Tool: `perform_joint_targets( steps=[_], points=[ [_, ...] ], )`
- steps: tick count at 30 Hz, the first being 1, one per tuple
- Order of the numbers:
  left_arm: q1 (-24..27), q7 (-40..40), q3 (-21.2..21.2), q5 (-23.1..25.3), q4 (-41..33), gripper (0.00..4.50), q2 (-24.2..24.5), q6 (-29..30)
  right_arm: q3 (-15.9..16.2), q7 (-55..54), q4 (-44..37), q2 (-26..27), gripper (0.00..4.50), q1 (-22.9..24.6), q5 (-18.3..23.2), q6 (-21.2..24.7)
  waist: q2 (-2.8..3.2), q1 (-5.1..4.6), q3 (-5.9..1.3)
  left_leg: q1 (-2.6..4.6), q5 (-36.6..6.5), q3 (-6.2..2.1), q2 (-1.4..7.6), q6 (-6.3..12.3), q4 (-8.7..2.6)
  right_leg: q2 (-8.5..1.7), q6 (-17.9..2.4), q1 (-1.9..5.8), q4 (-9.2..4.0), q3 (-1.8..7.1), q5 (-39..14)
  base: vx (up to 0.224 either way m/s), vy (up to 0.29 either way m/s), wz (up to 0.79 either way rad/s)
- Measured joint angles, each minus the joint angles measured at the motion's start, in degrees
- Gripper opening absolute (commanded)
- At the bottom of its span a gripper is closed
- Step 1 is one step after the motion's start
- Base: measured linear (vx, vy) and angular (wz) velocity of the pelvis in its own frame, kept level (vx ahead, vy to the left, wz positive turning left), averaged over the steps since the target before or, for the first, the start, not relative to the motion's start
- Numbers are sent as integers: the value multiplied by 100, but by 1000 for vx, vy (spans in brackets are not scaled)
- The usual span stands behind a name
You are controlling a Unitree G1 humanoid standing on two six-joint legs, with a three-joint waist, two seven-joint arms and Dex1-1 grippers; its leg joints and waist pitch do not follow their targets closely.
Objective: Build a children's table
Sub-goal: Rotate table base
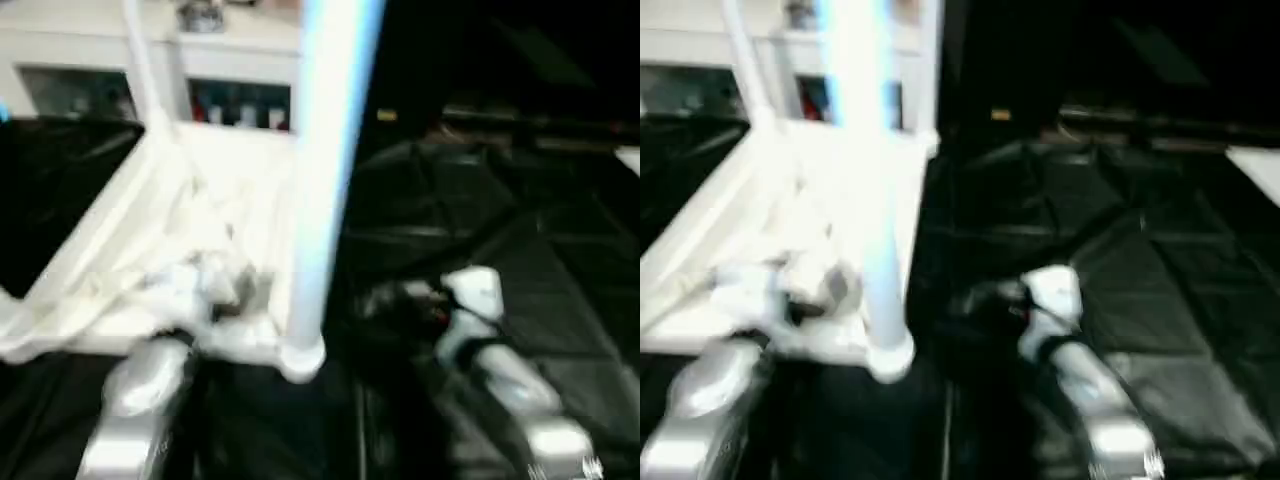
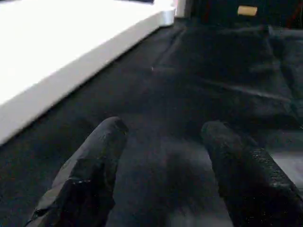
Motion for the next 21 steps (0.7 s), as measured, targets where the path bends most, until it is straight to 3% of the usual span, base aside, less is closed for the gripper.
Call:
perform_joint_targets(
  steps=[2,5,8,12,14,18,21],
  points=[
    [-131,-360,7,-79,245,447,214,5,-26,187,44,-66,300,-32,18,-47,52,19,39,36,16,111,129,-82,0,37,-69,34,-34,-36,42,-69,-38,4],
    [-521,-929,-2,-117,671,447,509,85,-79,542,220,-288,300,-240,101,-201,164,35,110,70,21,166,166,-92,0,43,-115,69,-59,-34,71,-90,-12,2],
    [-932,-1631,-156,-122,890,447,814,166,-187,924,493,-615,300,-335,196,-310,397,92,153,84,21,199,174,-92,-19,38,-128,94,-108,-25,79,-86,16,0],
    [-1600,-2788,-514,-161,1401,447,1187,248,-193,1434,916,-1090,300,-488,190,-497,478,103,154,87,23,277,198,-89,-54,20,-149,88,-115,-24,93,-27,6,2],
    [-1703,-3268,-739,-160,1580,447,1316,242,-214,1641,915,-1156,300,-520,195,-523,562,87,139,88,39,296,212,-84,-53,20,-171,87,-120,-29,109,0,0,0],
    [-1988,-3987,-1045,-145,1969,431,1433,200,-131,2210,939,-1357,300,-533,268,-499,577,81,141,76,48,321,232,-74,-57,12,-169,55,-109,-41,149,0,0,0],
    [-2245,-4332,-1063,-119,2371,414,1539,142,-125,2513,1130,-1516,300,-771,271,-509,531,73,142,68,86,343,251,-63,-60,15,-183,23,-92,-44,191,0,0,0]
  ],
)
